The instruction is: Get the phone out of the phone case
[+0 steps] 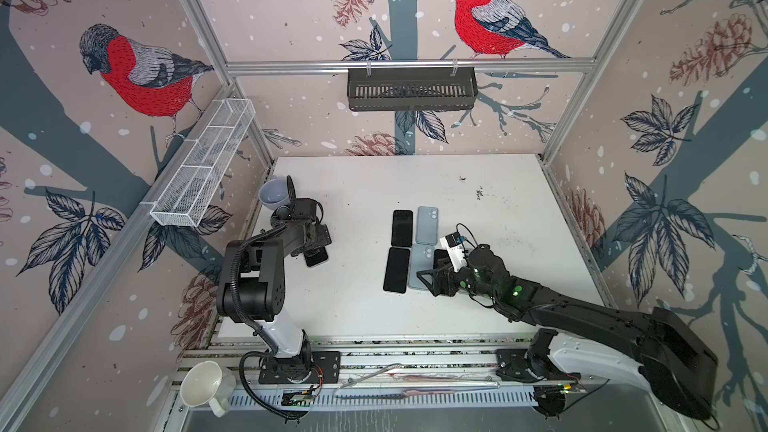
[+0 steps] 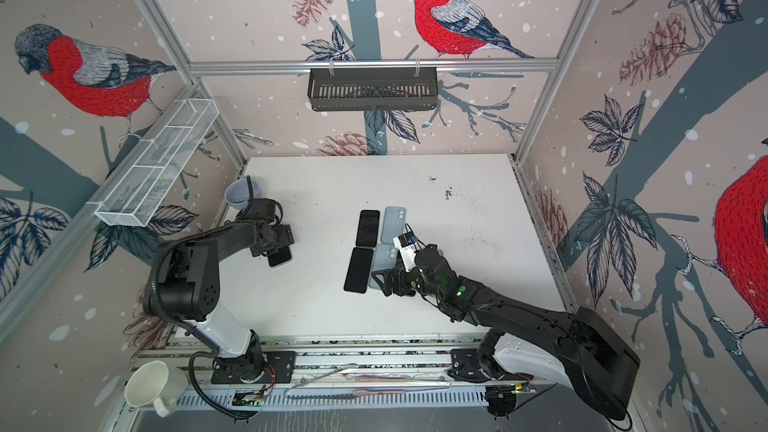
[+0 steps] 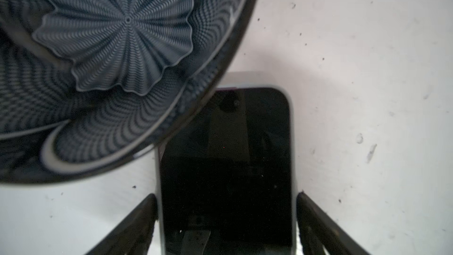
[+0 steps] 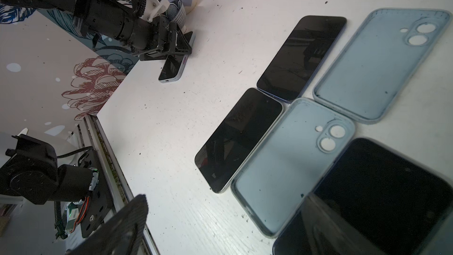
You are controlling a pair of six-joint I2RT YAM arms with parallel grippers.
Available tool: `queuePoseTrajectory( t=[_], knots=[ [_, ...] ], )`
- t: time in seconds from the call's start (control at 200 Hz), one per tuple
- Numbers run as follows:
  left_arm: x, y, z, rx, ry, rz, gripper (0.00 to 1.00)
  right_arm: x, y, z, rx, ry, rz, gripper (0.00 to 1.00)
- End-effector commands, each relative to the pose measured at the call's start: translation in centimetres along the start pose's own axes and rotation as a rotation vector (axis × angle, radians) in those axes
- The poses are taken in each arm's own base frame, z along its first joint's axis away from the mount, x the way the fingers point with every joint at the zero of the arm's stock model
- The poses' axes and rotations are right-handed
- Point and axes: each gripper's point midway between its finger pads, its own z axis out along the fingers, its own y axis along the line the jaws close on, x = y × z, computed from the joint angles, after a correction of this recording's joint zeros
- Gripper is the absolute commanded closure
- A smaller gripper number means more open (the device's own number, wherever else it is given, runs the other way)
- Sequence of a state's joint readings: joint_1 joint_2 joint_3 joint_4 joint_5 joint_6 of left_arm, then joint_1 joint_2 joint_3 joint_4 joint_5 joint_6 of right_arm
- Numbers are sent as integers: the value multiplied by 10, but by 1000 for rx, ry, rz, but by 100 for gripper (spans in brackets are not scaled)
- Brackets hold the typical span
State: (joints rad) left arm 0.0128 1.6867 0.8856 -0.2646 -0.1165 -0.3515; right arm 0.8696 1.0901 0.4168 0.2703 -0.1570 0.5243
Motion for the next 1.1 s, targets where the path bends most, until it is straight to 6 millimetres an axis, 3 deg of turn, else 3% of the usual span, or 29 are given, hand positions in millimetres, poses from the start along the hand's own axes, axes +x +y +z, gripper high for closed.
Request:
queuePoseTrajectory(
  t=[0.0,0.2,0.585,1.096],
  knots=[
    [0,-3,3,21,5,-14,15,-7,7,1,-31,-24,-4,0],
    [-5,-4,-3,48,-19,-24,16,-2,8,1,-42,-5,2,0],
    [4,-19,-8,91,-5,2,31,4,2,-7,-18,-4,11,0],
    [-1,-58,-55,225,-115,69,40,-6,8,-10,-35,-36,-8,0]
  ],
)
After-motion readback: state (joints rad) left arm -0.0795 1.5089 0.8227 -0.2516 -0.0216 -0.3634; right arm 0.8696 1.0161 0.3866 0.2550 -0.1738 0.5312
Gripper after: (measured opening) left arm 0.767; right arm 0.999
